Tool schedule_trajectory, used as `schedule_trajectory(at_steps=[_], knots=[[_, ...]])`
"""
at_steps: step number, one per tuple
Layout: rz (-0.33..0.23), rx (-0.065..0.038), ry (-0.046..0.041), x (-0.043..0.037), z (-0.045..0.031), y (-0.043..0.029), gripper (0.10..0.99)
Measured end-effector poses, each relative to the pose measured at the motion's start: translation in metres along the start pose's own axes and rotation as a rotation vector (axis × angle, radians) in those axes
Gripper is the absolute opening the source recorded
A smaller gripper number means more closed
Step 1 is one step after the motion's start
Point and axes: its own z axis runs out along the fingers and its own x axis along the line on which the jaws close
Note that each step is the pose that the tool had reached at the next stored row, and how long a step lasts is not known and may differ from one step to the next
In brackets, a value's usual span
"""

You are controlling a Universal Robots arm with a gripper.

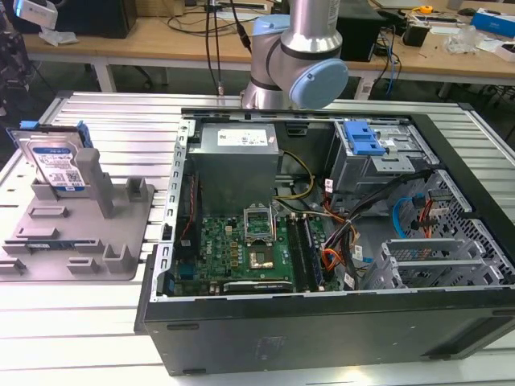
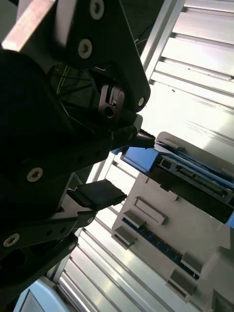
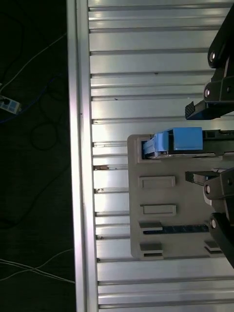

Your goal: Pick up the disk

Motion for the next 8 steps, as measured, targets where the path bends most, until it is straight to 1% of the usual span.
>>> schedule_trajectory(at_steps=[4,8], knots=[[0.0,0.0,0.0002,0.0,0.0025,0.0,0.541],[0.0,0.0,0.0002,-0.0001,0.0071,-0.0001,0.541]])
